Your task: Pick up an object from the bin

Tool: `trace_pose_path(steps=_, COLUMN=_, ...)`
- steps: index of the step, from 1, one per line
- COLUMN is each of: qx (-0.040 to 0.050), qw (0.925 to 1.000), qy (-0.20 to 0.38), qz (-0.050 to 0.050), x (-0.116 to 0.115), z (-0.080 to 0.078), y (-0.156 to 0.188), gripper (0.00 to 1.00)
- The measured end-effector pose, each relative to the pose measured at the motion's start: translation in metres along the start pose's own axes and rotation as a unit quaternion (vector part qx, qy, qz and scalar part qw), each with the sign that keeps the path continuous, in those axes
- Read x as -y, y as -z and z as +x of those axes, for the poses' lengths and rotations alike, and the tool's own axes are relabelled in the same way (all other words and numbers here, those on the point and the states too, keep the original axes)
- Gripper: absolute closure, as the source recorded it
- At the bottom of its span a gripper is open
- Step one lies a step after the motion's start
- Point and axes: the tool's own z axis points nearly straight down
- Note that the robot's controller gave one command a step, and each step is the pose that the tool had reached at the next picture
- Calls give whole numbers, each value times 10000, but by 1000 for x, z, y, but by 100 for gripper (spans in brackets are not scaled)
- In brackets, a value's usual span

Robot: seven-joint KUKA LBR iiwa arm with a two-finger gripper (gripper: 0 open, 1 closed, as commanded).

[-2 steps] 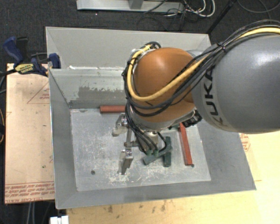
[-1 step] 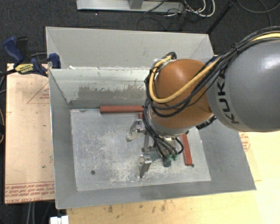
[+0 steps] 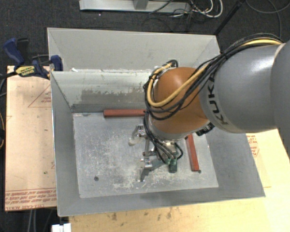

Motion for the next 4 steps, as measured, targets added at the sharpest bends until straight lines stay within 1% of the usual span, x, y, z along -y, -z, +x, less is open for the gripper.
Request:
trace_pose_path(steps=1, qx=-28, qw=10000, qy=39, qz=-12, x=44, z=7, y=13, gripper=0)
trace_pose_path(steps=2, qx=37, qw=9994, qy=338, qz=1, x=65, z=-26, y=-30, gripper=0)
trace_pose_path(steps=3, qx=-28, qw=9969, qy=790, qz=-9, x=85, z=-1, y=-63, gripper=0)
trace_pose_path(steps=4, qx=81, qw=9799, qy=1995, qz=-2, x=97, z=0, y=-77, gripper=100)
